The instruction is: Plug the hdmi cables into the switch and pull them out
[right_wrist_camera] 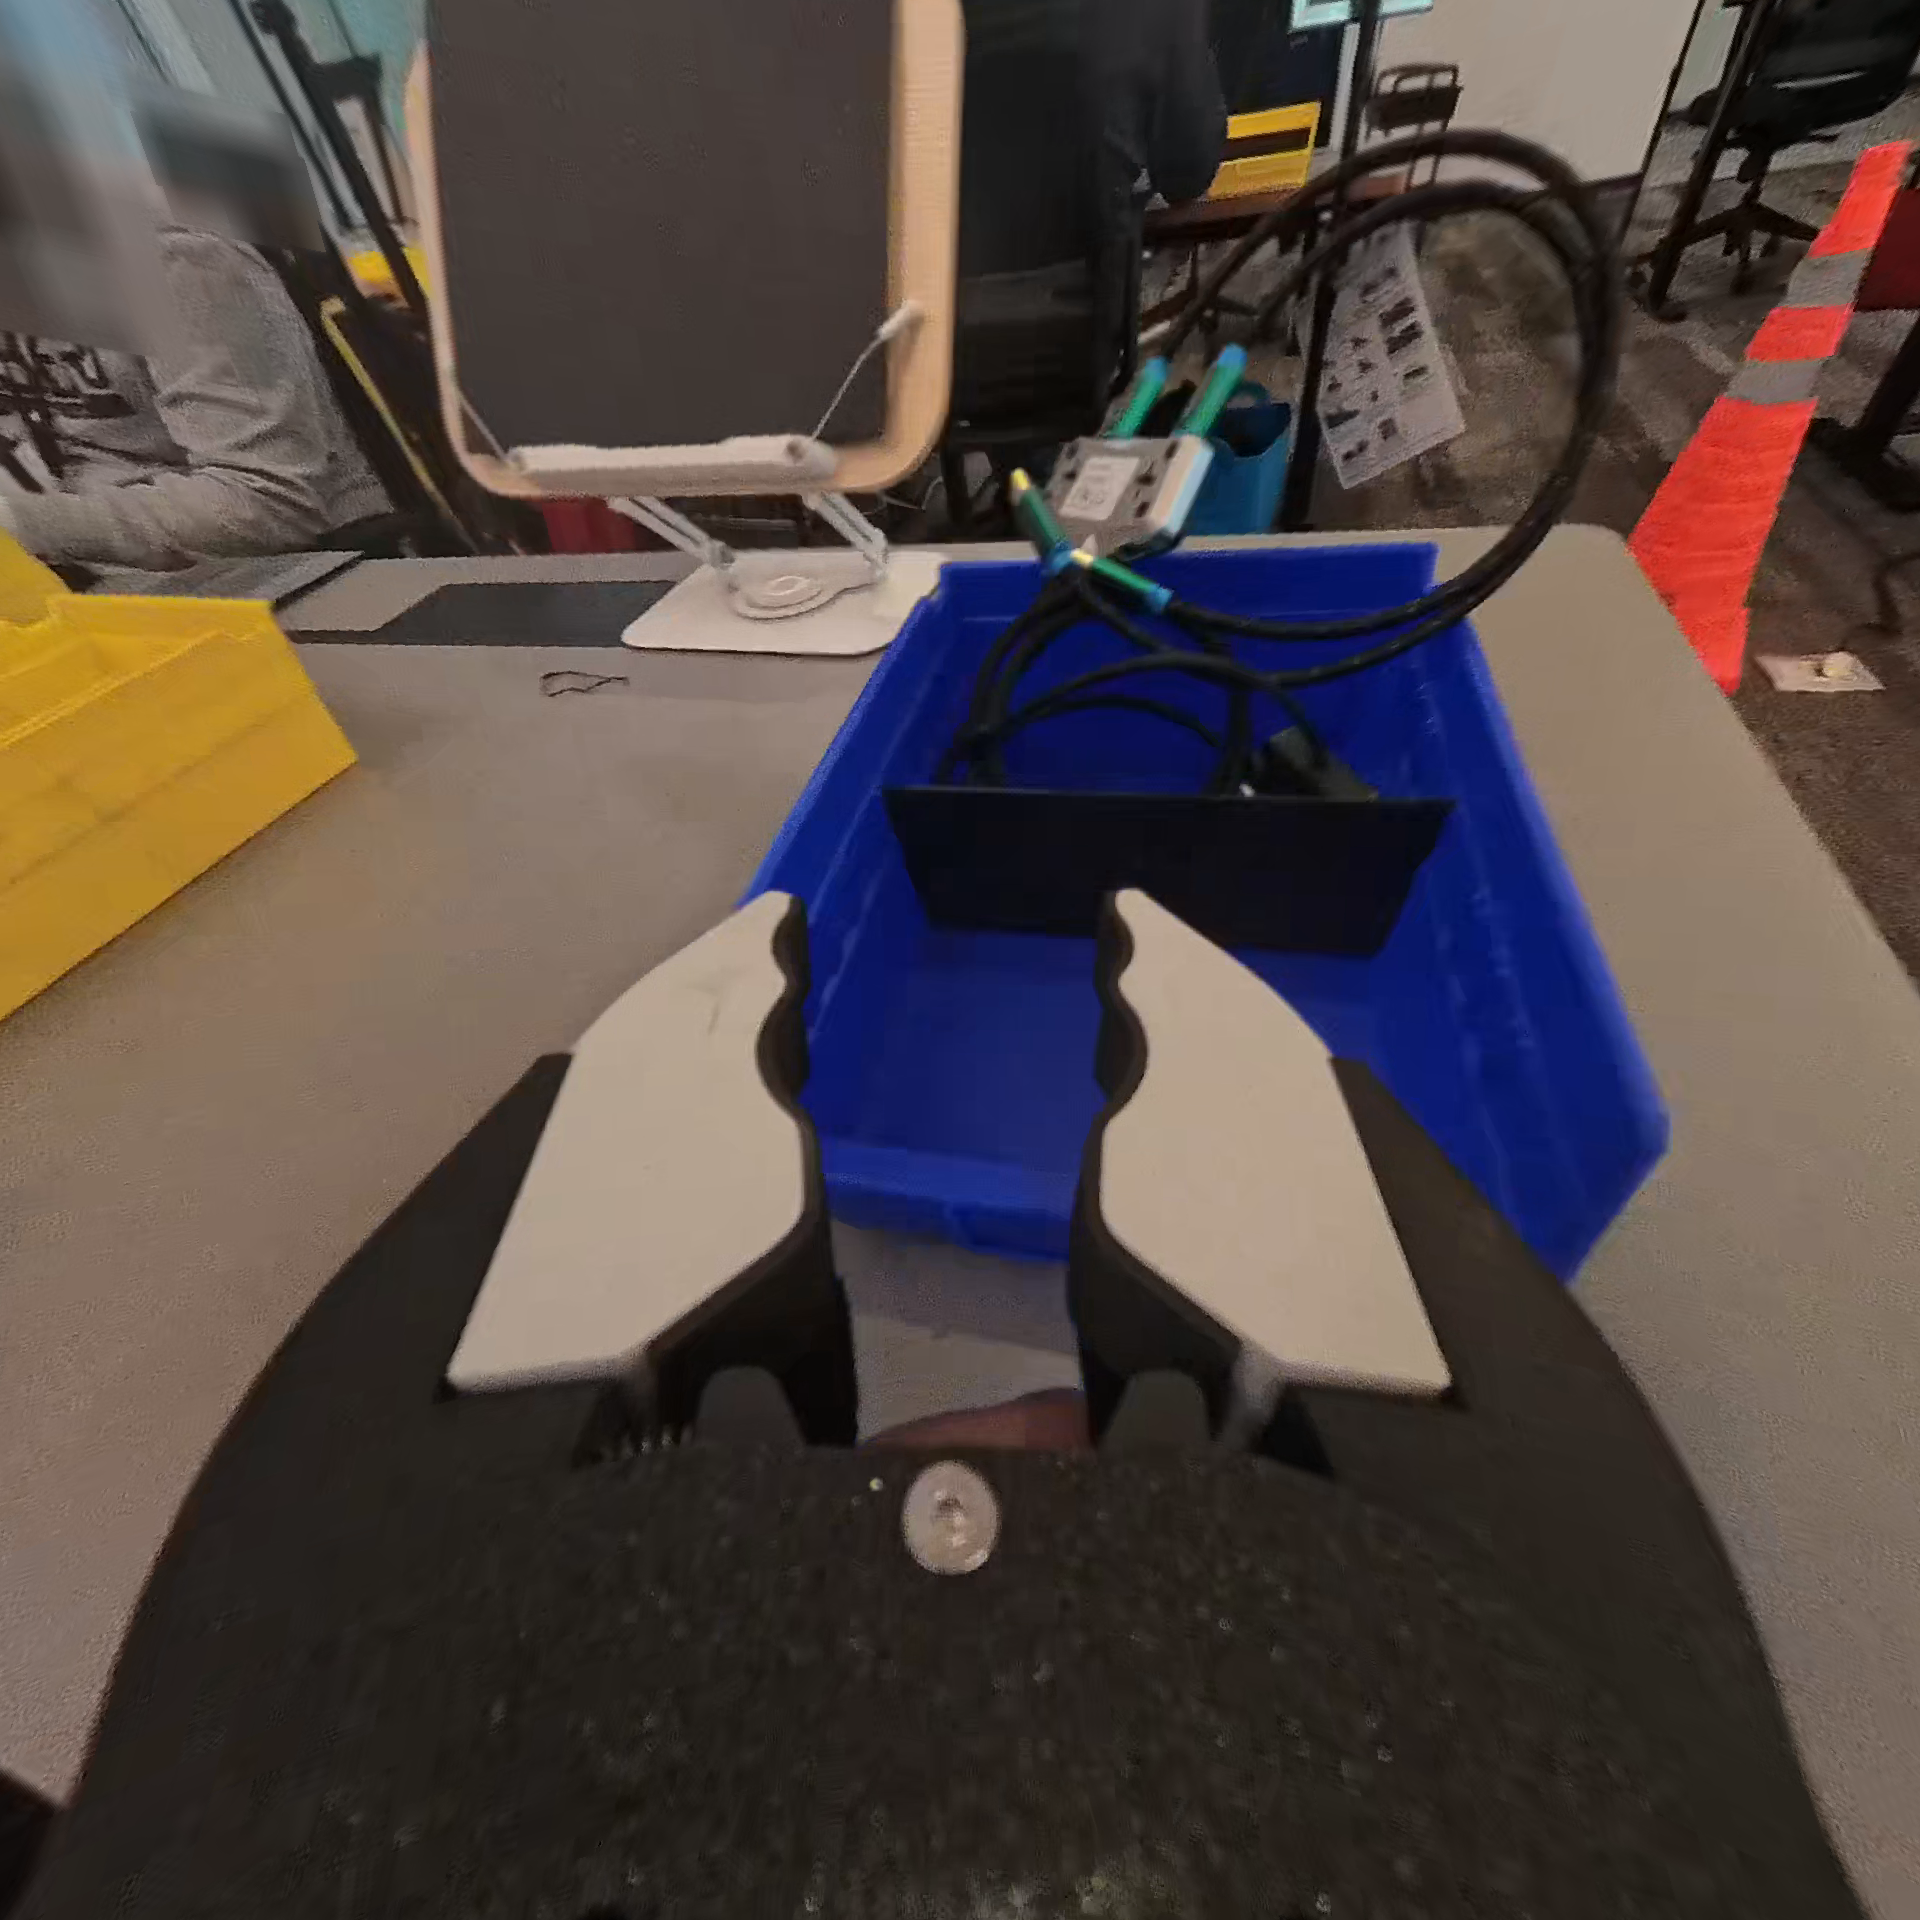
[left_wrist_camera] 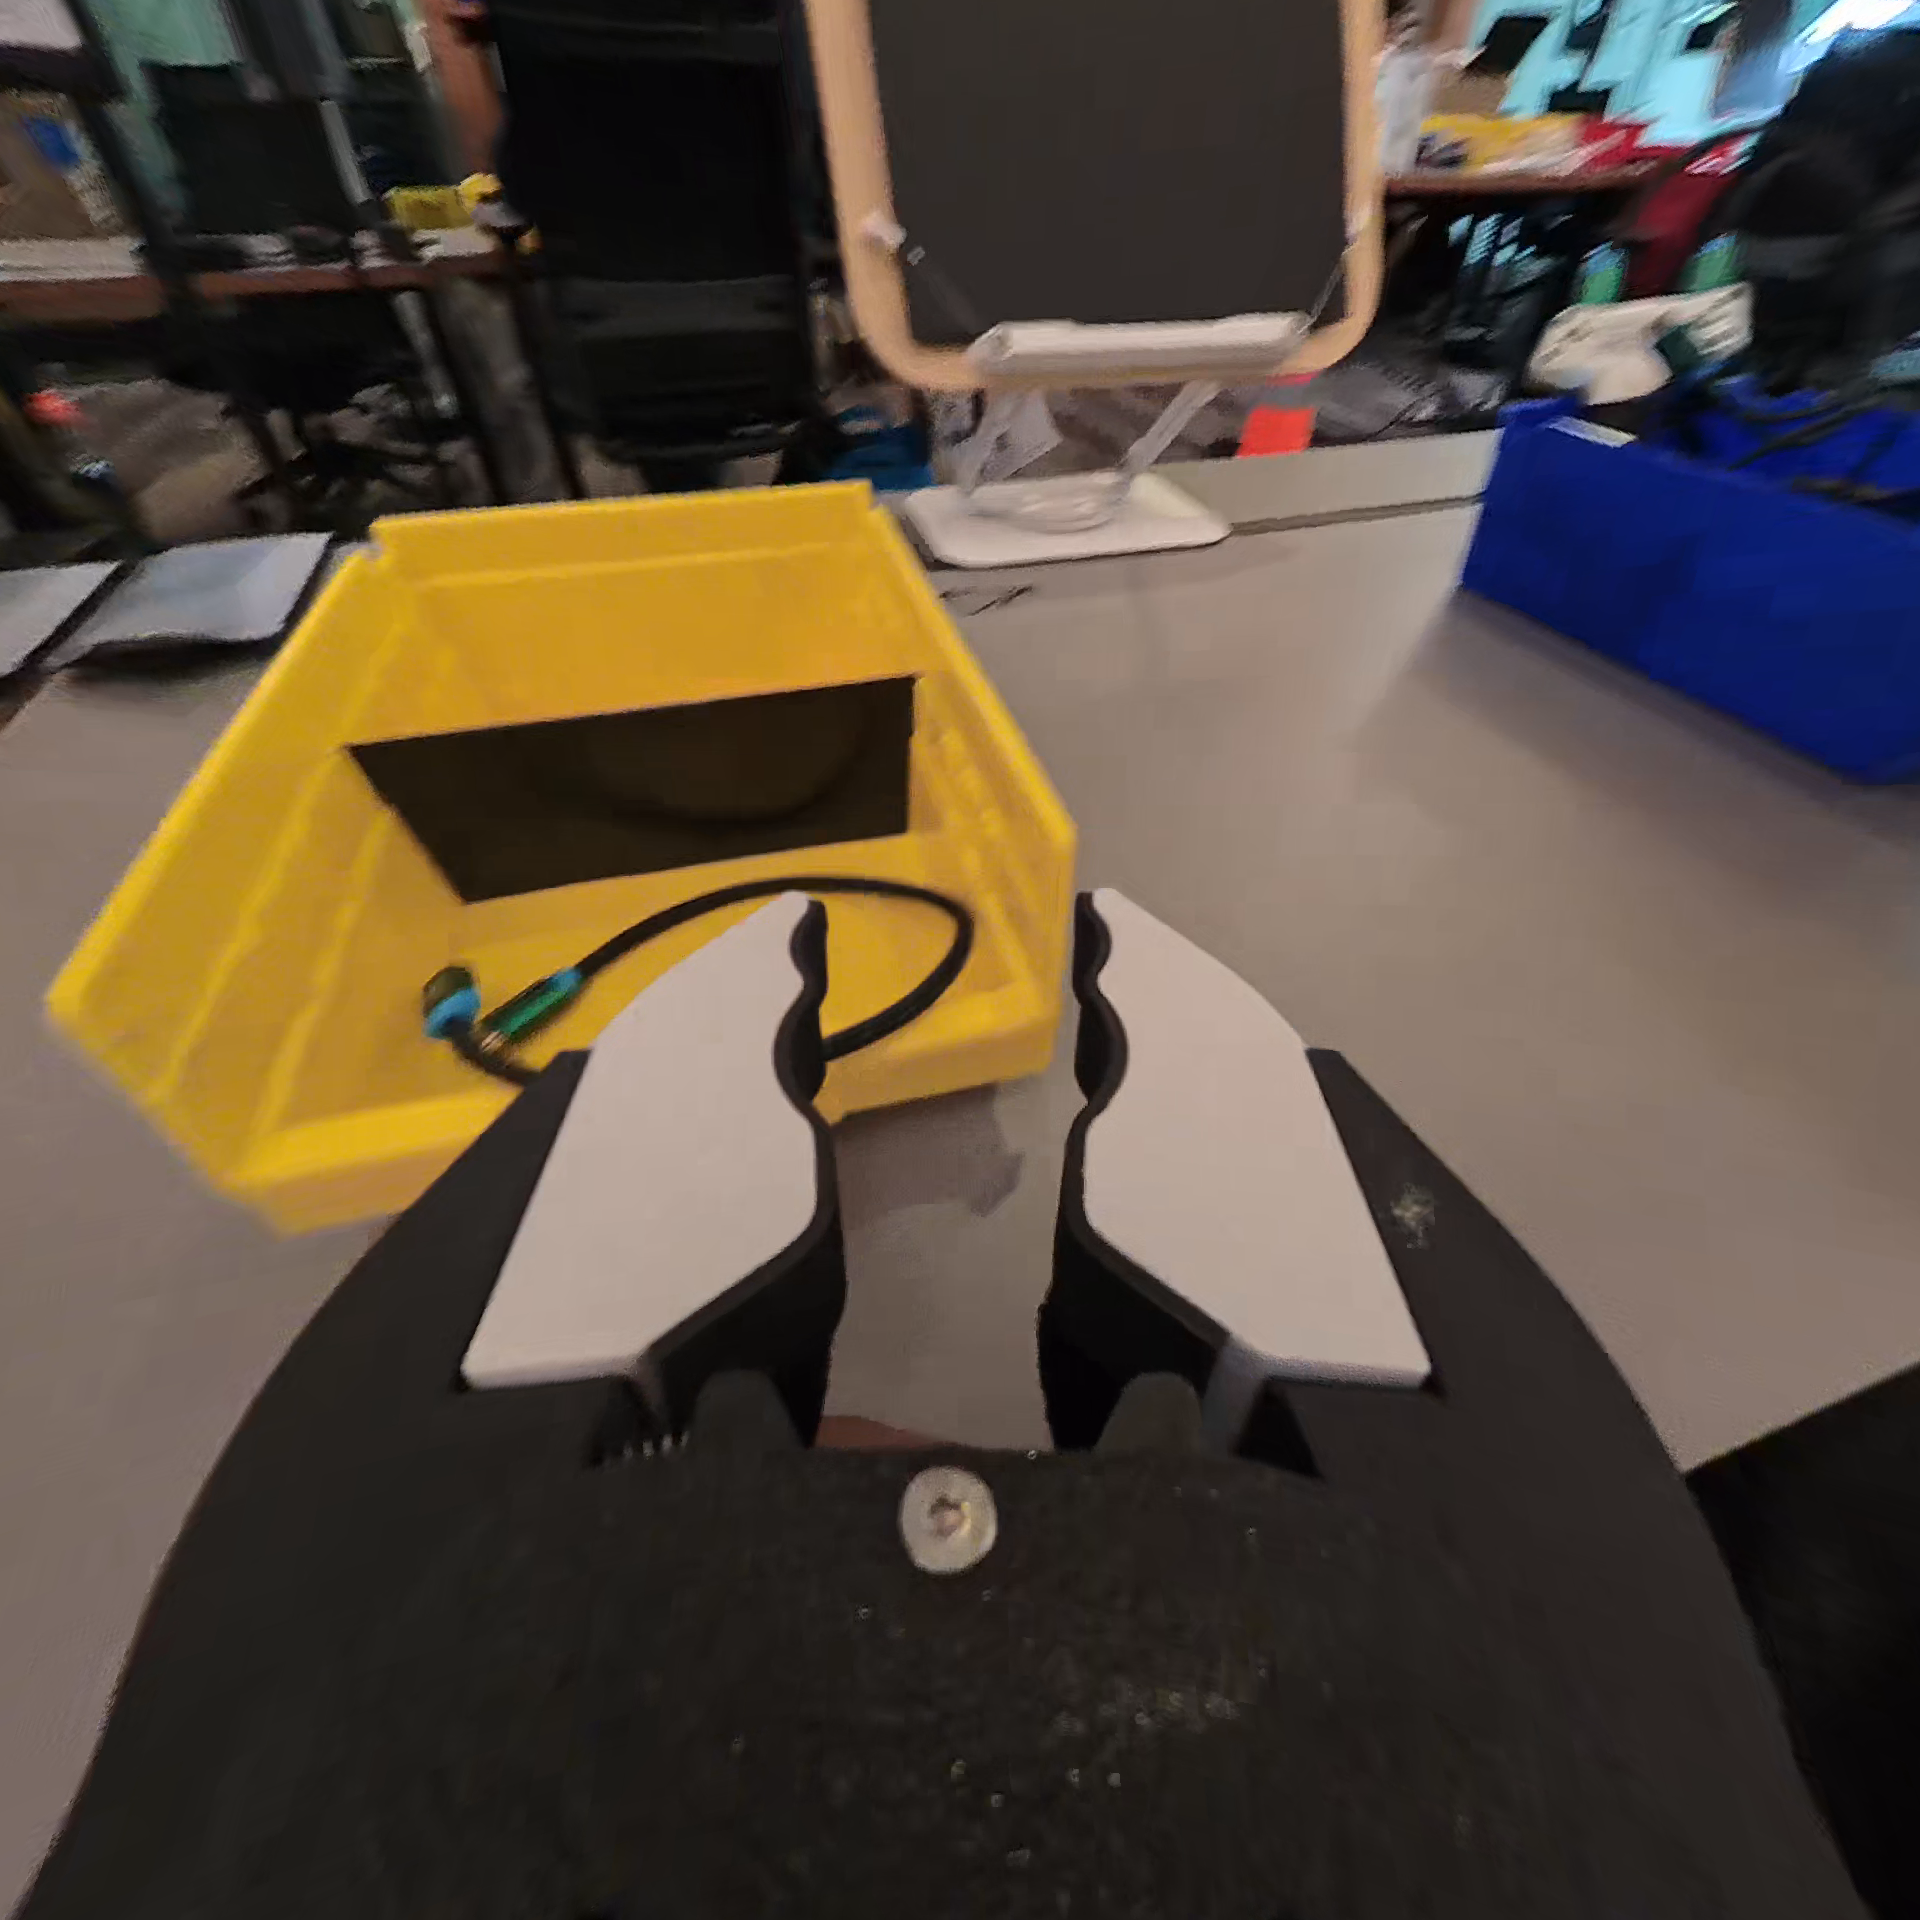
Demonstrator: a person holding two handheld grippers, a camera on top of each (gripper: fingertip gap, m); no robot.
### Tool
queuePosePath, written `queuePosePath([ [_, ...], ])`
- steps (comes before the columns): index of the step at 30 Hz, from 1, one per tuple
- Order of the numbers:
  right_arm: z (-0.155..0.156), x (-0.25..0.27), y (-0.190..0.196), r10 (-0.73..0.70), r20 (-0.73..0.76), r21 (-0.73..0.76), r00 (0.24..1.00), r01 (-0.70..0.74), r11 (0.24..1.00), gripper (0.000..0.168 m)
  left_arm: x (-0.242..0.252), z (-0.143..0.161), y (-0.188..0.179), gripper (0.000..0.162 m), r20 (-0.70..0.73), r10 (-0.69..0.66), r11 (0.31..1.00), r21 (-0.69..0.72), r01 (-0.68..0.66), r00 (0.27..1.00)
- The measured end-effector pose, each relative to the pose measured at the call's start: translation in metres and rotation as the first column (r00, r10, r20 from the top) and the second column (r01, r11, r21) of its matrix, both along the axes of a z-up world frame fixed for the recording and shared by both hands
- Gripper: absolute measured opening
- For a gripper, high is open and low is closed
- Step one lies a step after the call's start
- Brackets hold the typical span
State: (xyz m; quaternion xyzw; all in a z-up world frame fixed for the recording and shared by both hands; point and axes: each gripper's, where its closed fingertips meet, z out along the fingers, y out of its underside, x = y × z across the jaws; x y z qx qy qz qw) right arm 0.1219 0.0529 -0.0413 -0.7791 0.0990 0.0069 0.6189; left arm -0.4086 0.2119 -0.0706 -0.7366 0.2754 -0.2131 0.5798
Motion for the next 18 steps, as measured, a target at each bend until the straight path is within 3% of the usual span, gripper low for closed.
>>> queuePosePath([
  [2,-0.016,-0.018,-0.012,-0.006,0.006,0.024,1.000,0.006,1.000,0.050,-0.010,-0.008,0.007,0.045,-0.004,0.061,0.998,-0.016,-0.061,0.998],
  [4,-0.033,-0.020,-0.022,-0.046,-0.011,0.029,0.999,0.046,0.999,0.048,-0.009,-0.013,0.009,0.044,0.077,0.073,0.997,-0.025,-0.071,0.994],
  [8,-0.057,-0.014,-0.034,-0.066,-0.066,-0.011,0.996,0.066,0.998,0.049,-0.001,-0.028,-0.002,0.042,0.095,0.013,0.991,-0.133,0.000,0.995],
  [14,-0.060,0.007,-0.042,-0.121,-0.009,-0.033,0.993,0.121,0.992,0.048,0.003,-0.027,-0.009,0.042,0.117,0.013,0.989,-0.151,0.005,0.993],
  [18,-0.059,0.012,-0.044,-0.135,-0.032,-0.020,0.990,0.135,0.991,0.046,0.012,-0.033,-0.010,0.042,0.037,-0.014,0.991,-0.133,0.019,0.999],
])
